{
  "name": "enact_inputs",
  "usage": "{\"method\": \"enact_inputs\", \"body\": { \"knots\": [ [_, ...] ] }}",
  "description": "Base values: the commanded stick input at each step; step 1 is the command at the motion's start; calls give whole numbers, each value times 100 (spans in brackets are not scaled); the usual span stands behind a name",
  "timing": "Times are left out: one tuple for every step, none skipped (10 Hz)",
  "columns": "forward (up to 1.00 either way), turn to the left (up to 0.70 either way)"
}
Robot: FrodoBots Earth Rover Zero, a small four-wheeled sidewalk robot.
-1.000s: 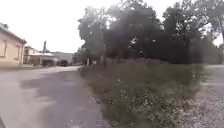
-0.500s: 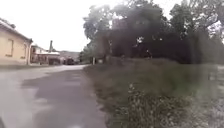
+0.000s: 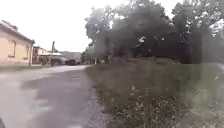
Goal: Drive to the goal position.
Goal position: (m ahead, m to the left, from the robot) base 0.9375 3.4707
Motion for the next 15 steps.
{"method": "enact_inputs", "body": {
  "knots": [
    [0, 45],
    [0, 45],
    [0, 45],
    [0, 45],
    [0, 45],
    [0, 45],
    [0, 45],
    [0, 45],
    [0, 45],
    [9, 43],
    [59, 30],
    [70, 0],
    [70, 0],
    [70, 0],
    [70, 0]
  ]
}}
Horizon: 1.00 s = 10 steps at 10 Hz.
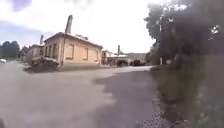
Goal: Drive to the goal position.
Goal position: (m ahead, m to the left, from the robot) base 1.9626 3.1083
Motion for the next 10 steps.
{"method": "enact_inputs", "body": {
  "knots": [
    [70, 0],
    [70, 0],
    [70, 0],
    [70, 0],
    [70, 0],
    [70, 0],
    [70, 0],
    [70, 0],
    [70, 0],
    [70, 0]
  ]
}}
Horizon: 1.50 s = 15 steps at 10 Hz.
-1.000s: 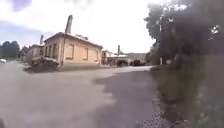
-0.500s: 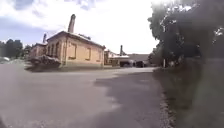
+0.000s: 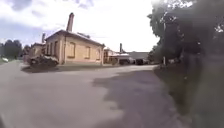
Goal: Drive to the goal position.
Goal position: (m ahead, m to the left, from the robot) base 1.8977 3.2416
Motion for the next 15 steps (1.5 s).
{"method": "enact_inputs", "body": {
  "knots": [
    [70, -27],
    [70, -27],
    [70, -27],
    [70, -27],
    [70, -27],
    [70, -27],
    [70, -27],
    [70, -27],
    [70, -27],
    [70, -27],
    [70, -27],
    [70, -27],
    [70, -27],
    [70, -27],
    [70, -27]
  ]
}}
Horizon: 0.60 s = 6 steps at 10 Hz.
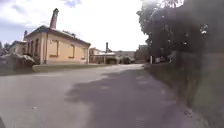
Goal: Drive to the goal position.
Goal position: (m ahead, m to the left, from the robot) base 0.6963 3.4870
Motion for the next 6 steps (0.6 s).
{"method": "enact_inputs", "body": {
  "knots": [
    [70, -27],
    [70, -27],
    [70, -27],
    [70, -27],
    [70, -27],
    [70, 0]
  ]
}}
